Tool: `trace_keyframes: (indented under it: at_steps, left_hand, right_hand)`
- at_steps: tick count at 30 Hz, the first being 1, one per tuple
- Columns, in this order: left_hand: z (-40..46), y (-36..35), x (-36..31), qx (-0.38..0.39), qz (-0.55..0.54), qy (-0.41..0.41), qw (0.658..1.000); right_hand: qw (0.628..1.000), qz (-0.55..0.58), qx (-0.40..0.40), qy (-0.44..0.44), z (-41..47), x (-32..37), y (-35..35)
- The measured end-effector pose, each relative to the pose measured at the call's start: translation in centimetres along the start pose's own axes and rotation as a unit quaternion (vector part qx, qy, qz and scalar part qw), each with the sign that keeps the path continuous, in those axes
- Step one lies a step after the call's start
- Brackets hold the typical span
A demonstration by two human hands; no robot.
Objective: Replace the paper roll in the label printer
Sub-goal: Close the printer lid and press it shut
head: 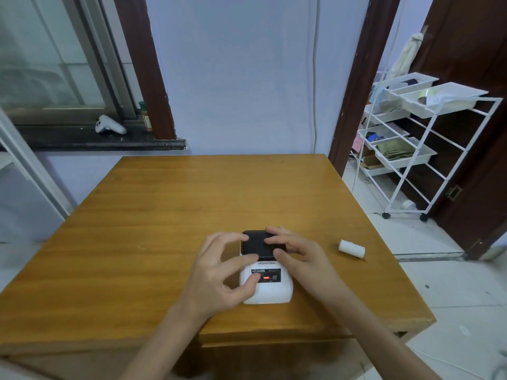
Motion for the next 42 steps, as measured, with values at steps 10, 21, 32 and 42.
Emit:
trace_keyframes:
  at_steps: [10, 21, 32, 42]
  left_hand:
    - [-0.5, -3.6, 4.5, 0.198, -0.239, 0.394, 0.865]
    - [-0.4, -3.7, 5.1, 0.224, -0.283, 0.393, 0.846]
    - [-0.8, -3.9, 3.0, 0.345, -0.160, 0.317, 0.869]
    - [-0.5, -3.2, 2.3, 0.310, -0.138, 0.315, 0.886]
  right_hand:
    - [0.983, 0.138, -0.019, -0.118, 0.8, -1.5, 0.3]
    - [0.989, 0.094, 0.046, -0.107, 1.5, -1.6, 0.8]
    - [0.992, 0.078, -0.024, -0.095, 0.3, -2.3, 1.2]
    - [0.992, -0.006, 0.085, -0.095, -1.2, -1.6, -0.7]
Point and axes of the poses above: each hand's wrist, its own z-axis towards the middle knuckle, its own y-axis out of the back of the hand, x = y × z, the point moved 6 cm from there along z, towards the middle knuckle, and after that the axes turned 2 degrees about y, right-handed, at the moved point
